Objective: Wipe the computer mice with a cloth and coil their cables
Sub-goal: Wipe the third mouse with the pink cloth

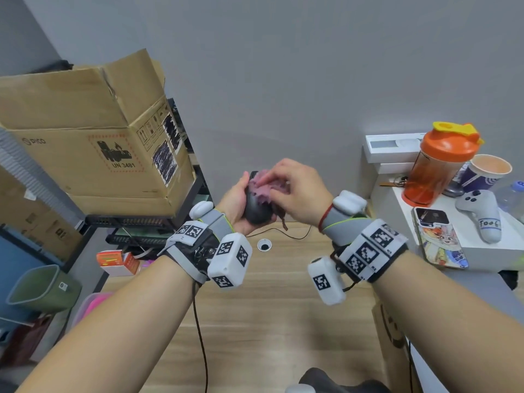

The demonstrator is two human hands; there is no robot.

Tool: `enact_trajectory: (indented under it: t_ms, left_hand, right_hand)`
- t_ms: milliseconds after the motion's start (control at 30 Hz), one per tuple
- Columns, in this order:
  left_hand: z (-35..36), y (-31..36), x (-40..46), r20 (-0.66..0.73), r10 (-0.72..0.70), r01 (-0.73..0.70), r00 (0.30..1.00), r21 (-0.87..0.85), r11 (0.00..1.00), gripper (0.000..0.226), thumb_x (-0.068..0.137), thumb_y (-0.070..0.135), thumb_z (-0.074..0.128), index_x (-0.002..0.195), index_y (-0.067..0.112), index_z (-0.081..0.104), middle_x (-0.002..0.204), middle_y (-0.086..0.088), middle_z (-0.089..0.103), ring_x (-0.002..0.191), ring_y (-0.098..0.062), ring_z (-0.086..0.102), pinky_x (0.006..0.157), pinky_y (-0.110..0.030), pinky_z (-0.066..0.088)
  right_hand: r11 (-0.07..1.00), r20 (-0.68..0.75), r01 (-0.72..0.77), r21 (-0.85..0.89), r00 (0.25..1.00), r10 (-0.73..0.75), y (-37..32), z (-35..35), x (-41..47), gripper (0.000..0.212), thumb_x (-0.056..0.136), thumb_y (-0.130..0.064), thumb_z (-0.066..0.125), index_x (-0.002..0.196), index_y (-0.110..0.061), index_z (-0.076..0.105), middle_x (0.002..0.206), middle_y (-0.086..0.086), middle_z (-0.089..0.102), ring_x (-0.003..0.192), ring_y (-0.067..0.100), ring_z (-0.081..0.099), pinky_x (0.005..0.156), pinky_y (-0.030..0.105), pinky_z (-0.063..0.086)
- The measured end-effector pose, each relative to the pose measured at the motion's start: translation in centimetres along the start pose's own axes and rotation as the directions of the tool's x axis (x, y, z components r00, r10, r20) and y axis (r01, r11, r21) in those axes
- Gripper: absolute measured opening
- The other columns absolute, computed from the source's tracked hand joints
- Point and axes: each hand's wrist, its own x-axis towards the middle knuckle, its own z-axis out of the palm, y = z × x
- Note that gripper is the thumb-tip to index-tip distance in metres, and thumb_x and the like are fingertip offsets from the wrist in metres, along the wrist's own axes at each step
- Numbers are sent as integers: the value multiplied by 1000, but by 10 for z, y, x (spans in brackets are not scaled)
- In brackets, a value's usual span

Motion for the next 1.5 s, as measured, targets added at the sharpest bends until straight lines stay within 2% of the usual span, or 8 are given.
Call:
enact_trajectory:
  t_ms: [133,333,567,800,1033,1267,1400,1500]
  left_hand:
    - [-6,1,2,-36,5,-2,999,77,997,61,103,56,25,99,3,55,79,-18,63,69,-29,64,66,-34,54]
    - [-6,-9,3,-105,56,-24,993,290,957,50,96,61,44,98,17,67,85,-12,69,64,-28,65,57,-36,54]
    - [-19,0,2,-28,-33,30,999,-122,992,66,103,53,32,106,-3,67,98,-27,70,76,-36,73,61,-43,60]
    - [-10,-18,0,-95,-61,57,994,-45,997,49,102,53,36,107,11,62,83,-14,68,59,-28,67,52,-31,55]
    - [-28,-40,16,-134,-139,107,981,-217,970,64,103,53,34,123,-3,58,115,-27,68,104,-39,68,77,-48,55]
    - [-54,-76,16,-170,-235,255,957,108,961,48,95,59,47,107,15,63,86,-13,67,66,-30,65,59,-35,55]
    - [-61,-92,13,-115,-280,299,953,214,930,52,91,64,48,102,17,68,90,-11,69,72,-33,70,68,-42,57]
    - [-61,-95,12,-99,-294,311,951,316,897,55,92,63,50,110,12,64,90,-13,66,70,-33,69,63,-40,57]
  right_hand:
    - [990,243,134,-36,962,-122,-7,8,-4,21,76,-7,75,91,-21,79,90,-2,65,78,10,58,76,16,42]
    - [991,-47,-116,-68,992,113,13,-1,16,15,85,-19,72,99,-22,77,98,-1,73,93,17,66,85,26,48]
    - [995,215,89,37,972,-94,10,13,-7,19,76,-8,77,89,-20,79,89,-1,70,80,10,62,77,15,46]
    - [967,-117,-253,32,960,255,37,19,-4,13,82,-14,74,92,-22,76,97,0,73,84,16,64,85,31,51]
    - [972,163,-149,180,979,120,36,53,-40,19,78,-5,75,87,-22,76,83,-18,59,79,-4,59,78,17,49]
    - [759,-35,-417,500,866,498,88,55,-41,23,82,-3,74,98,-16,64,82,-8,65,67,-2,61,71,18,51]
    - [685,98,-560,467,802,589,103,71,-55,26,84,-4,71,103,-18,62,80,-5,61,67,7,60,62,21,48]
    - [735,237,-548,399,836,495,100,73,-60,42,83,0,70,119,-19,59,107,8,66,83,20,66,78,32,56]
